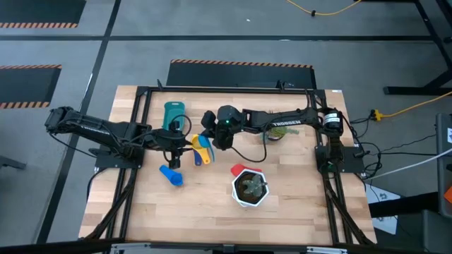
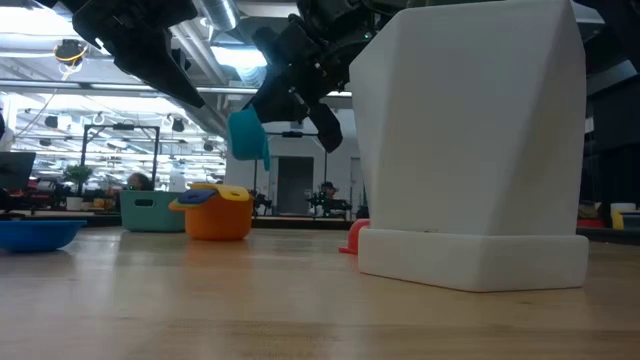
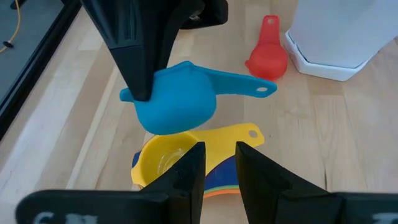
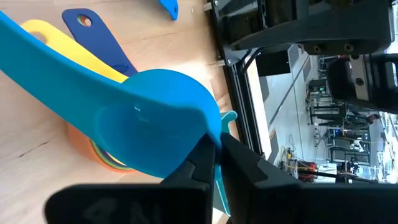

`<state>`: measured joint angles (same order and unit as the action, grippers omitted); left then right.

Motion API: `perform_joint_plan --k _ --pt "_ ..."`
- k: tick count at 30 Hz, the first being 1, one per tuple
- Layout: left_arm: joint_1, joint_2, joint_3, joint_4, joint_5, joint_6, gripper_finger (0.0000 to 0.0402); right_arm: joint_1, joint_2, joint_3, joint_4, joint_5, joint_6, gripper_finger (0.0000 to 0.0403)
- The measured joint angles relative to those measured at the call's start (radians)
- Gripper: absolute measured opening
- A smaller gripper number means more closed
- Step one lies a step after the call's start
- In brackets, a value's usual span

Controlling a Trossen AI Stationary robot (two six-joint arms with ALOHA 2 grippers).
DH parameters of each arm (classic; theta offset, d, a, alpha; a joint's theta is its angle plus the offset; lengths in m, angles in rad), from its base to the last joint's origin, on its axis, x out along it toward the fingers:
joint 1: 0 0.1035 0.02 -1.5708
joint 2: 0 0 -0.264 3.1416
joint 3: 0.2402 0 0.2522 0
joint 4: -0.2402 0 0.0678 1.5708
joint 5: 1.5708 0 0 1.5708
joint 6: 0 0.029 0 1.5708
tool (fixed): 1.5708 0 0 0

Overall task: Nest measuring cups in basket
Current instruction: Stack the light blue measuring cup into the yellow measuring cup, then adjust the nested measuring cups to an aligned position

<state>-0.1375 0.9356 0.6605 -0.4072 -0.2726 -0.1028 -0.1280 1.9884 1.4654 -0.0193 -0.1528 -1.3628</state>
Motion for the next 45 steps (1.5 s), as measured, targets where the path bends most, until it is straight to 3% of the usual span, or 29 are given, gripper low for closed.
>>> perform_joint_plan --k 9,21,32,39,45 --pt "0.000 0.000 0.000 0.001 0.000 0.000 0.0081 0.000 0.054 0.000 0.021 0.001 -0.003 0.0023" --pt "0.000 0.000 0.000 0.001 0.000 0.000 0.0082 -0.002 0.067 0.000 0.067 0.002 -0.003 0.0072" --pt "0.000 0.000 0.000 0.001 0.000 0.000 0.0082 -0.002 0.067 0.000 0.075 0.004 -0.002 0.0073" --pt "0.000 0.000 0.000 -0.020 0.001 -0.105 0.0082 0.023 0.042 0.017 0.089 0.268 -0.001 0.0073" --pt "-0.001 0.000 0.000 -0.111 0.051 -0.301 0.0082 0.029 0.004 0.031 0.032 0.406 0.029 0.0073"
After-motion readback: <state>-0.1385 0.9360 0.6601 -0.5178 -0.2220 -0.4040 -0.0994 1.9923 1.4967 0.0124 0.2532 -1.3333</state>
